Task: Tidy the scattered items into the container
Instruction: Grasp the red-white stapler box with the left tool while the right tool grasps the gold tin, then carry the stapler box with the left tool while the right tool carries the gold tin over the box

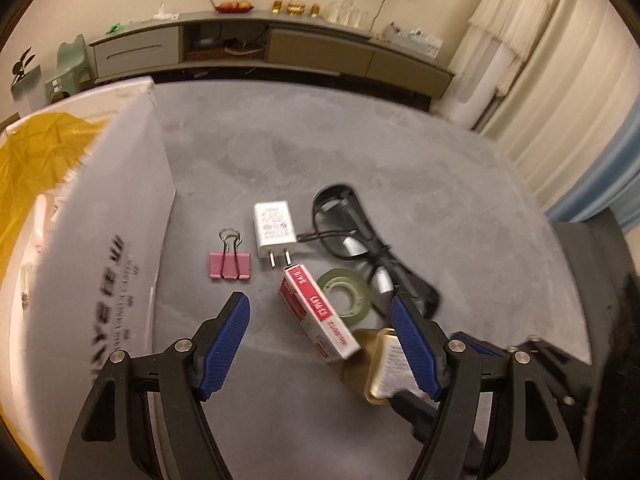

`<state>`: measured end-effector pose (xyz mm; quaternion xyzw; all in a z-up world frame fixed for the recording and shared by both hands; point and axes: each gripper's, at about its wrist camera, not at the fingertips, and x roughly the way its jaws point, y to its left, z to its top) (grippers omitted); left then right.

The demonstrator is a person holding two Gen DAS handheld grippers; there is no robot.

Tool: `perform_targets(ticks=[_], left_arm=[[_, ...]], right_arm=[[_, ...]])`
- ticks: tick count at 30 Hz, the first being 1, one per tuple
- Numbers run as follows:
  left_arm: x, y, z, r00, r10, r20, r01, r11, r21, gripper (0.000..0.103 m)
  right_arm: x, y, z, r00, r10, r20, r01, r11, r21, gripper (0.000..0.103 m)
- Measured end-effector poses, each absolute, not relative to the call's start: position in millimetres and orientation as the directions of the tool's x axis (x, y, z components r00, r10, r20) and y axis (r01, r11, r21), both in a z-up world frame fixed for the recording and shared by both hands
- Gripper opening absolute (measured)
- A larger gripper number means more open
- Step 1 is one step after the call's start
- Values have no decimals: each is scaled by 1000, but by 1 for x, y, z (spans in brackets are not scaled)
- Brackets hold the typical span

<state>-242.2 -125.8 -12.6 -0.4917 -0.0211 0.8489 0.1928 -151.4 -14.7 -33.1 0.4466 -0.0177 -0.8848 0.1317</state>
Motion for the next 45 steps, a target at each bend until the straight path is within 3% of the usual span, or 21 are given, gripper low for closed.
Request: perform_targets(ticks=[11, 13, 18, 19, 26, 28, 29, 45], left_arm=[[-264, -126, -51, -397, 384, -834, -250, -919, -305, 73], [-265, -130, -53, -401, 383, -832, -254, -919, -301, 63], [-264, -135, -56, -396, 388, -832, -265, -916, -301, 52], [-264, -137, -55, -395, 390, -832, -263, -915, -304, 51], [-266, -131, -54, -398, 378, -836, -315, -912, -263, 51], [-263, -126, -53, -407, 380, -831, -352, -904, -241, 19], [-260, -125, -51, -417, 374, -829, -363, -904, -226, 16], [-229, -136, -10, -461, 442, -769, -453, -863, -224, 16]], right_arm=[[-155, -42, -33, -580, -256, -774, 375, -927, 26, 66], [-159, -45, -38, -567, -249, -785, 385, -923, 15, 65], [-171, -34, -50, -533, -231, -814, 332, -942, 49, 61], [-172, -30, -50, -526, -241, -816, 321, -944, 72, 56], [-171, -29, -48, -504, -264, -823, 304, -945, 117, 55], [-171, -30, -48, -502, -261, -825, 301, -947, 116, 55], [-170, -30, -48, -499, -261, -826, 296, -948, 121, 55], [-146, -21, -32, -518, -309, -798, 260, -945, 198, 55]])
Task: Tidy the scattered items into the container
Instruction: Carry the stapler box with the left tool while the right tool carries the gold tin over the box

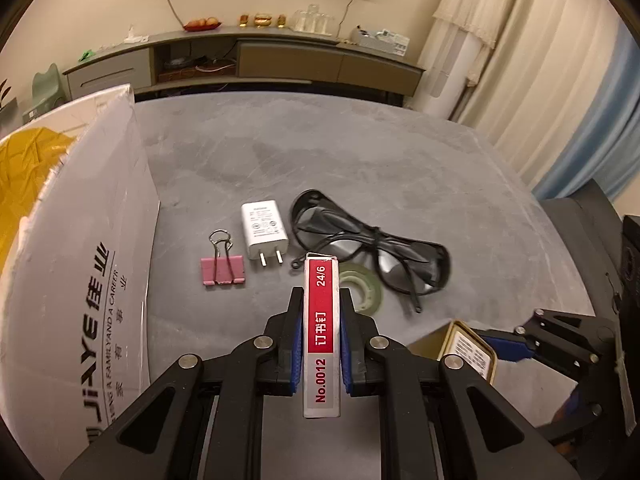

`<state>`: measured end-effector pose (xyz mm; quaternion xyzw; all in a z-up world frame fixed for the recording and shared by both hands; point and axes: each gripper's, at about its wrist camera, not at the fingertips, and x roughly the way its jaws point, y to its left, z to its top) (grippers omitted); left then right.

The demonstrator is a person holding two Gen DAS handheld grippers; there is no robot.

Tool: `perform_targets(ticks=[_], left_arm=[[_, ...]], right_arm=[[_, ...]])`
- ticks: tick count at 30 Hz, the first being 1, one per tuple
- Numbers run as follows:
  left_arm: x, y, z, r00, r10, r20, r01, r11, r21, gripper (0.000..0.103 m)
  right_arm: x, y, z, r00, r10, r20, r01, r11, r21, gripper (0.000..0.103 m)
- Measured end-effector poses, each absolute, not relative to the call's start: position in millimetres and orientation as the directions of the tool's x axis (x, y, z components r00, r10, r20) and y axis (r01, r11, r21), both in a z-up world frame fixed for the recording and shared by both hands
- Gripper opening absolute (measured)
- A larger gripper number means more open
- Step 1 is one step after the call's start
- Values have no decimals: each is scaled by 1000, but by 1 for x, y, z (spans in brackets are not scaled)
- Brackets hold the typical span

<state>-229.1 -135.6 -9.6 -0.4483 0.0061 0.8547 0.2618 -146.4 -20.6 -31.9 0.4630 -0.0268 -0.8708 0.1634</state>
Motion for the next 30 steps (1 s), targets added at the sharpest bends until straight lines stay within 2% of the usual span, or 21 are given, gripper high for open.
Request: perform_targets(ticks=[14, 24, 30], left_arm=[[-179, -158, 55, -508, 532, -677, -529, -813, -242, 16], [-160, -190, 89, -558, 550, -621, -524, -814, -250, 16], [-155, -209, 102, -581, 558, -592, -513, -816, -266, 16]], right_arm=[[-123, -29, -22, -581, -292, -760, 224, -955, 195, 55], [-102, -47, 8, -671, -258, -695, 210, -965, 156, 55], [-91, -58, 16, -698, -263, -666, 193, -965, 179, 55]])
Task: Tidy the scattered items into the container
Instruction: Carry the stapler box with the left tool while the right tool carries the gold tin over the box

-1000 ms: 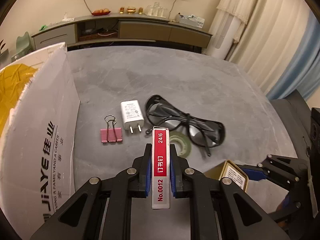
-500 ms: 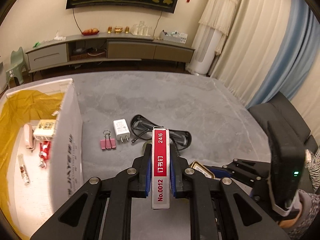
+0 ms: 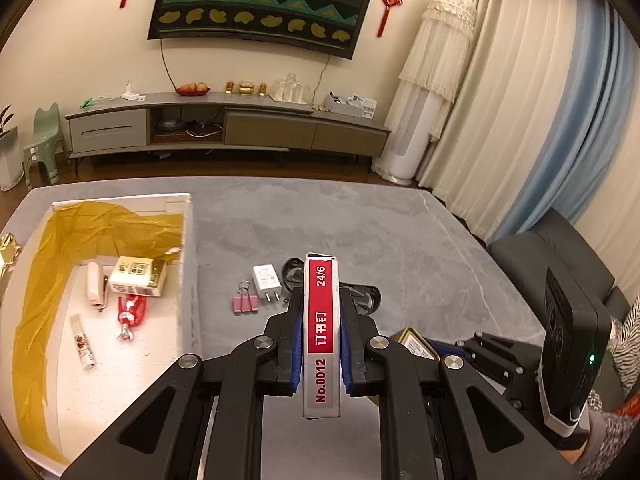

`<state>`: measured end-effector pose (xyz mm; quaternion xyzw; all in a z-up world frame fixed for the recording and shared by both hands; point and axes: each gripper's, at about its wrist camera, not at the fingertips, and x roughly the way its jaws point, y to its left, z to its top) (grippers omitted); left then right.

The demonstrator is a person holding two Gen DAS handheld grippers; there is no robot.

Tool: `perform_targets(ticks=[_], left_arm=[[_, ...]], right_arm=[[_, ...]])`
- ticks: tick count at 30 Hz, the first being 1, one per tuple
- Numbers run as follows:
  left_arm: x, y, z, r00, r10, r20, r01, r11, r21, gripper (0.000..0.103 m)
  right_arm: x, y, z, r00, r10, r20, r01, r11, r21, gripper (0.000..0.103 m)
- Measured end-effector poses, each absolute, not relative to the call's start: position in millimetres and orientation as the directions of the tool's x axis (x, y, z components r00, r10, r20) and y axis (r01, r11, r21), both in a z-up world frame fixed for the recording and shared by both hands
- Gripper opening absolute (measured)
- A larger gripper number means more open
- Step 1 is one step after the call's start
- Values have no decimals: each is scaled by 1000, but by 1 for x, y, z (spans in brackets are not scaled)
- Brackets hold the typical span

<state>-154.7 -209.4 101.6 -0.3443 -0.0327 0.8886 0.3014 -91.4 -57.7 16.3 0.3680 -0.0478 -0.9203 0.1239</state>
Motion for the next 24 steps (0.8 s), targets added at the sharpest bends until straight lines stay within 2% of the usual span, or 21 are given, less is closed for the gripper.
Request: perform_targets(ticks=[24], left_arm=[[-138, -278, 135, -655, 569, -497, -477, -822, -313, 16]], right_arm=[[-63, -95, 51, -744, -289, -602, 197, -956, 216, 55]])
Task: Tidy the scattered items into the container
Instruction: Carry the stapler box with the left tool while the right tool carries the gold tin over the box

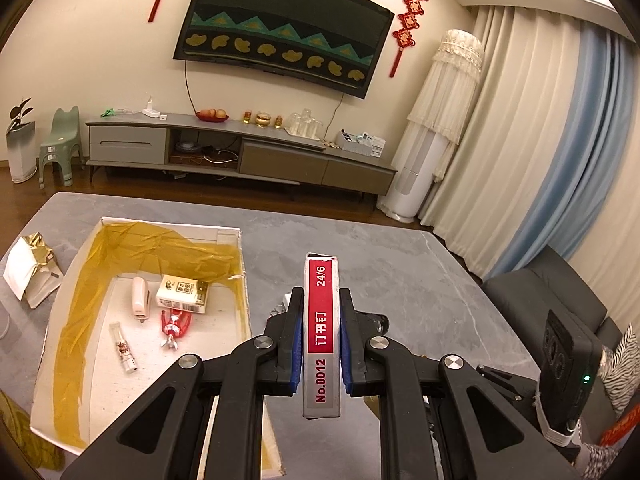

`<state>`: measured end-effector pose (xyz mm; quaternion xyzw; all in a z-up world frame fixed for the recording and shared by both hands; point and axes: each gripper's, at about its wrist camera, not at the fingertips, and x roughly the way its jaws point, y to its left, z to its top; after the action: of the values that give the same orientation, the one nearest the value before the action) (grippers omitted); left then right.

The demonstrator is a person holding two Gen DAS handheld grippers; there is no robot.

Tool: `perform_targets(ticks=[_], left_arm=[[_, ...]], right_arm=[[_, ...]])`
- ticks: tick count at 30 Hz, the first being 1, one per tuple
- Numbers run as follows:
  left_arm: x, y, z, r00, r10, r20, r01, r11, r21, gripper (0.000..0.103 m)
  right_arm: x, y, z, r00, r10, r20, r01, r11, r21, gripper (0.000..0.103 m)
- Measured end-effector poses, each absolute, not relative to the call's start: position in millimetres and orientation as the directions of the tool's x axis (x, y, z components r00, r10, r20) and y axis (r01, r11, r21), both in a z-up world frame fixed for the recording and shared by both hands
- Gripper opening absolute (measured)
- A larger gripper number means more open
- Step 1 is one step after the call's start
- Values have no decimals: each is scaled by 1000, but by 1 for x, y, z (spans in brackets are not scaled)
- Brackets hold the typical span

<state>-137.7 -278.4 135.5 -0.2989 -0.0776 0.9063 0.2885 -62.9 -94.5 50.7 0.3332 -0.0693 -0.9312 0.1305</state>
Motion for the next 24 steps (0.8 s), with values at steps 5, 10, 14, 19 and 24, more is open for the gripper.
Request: perform_targets(ticks=[5, 10, 14, 19, 24], left_arm=[[-138, -289, 136, -666, 560, -492, -462, -828, -317, 16], [-139, -302, 135, -677, 548, -492, -441, -837, -324, 16], [-138, -315, 136, -687, 543, -483, -430, -839, -332, 16], [-138, -330, 136, -698, 537, -475, -414, -843, -345, 16], [-143, -345, 131, -704, 527, -475, -391, -847, -360, 16]], right_arm=[[-58, -105, 68, -758, -295, -582, 217, -955, 201, 55], [-56, -117, 83, -768, -301, -566, 243, -954, 178, 55], [-58, -126, 90, -768, -301, -565, 253, -953, 165, 55], [-63, -136, 97, -763, -309, -568, 265, -951, 161, 54], [-71, -147, 103, -759, -313, -571, 280, -949, 149, 54]])
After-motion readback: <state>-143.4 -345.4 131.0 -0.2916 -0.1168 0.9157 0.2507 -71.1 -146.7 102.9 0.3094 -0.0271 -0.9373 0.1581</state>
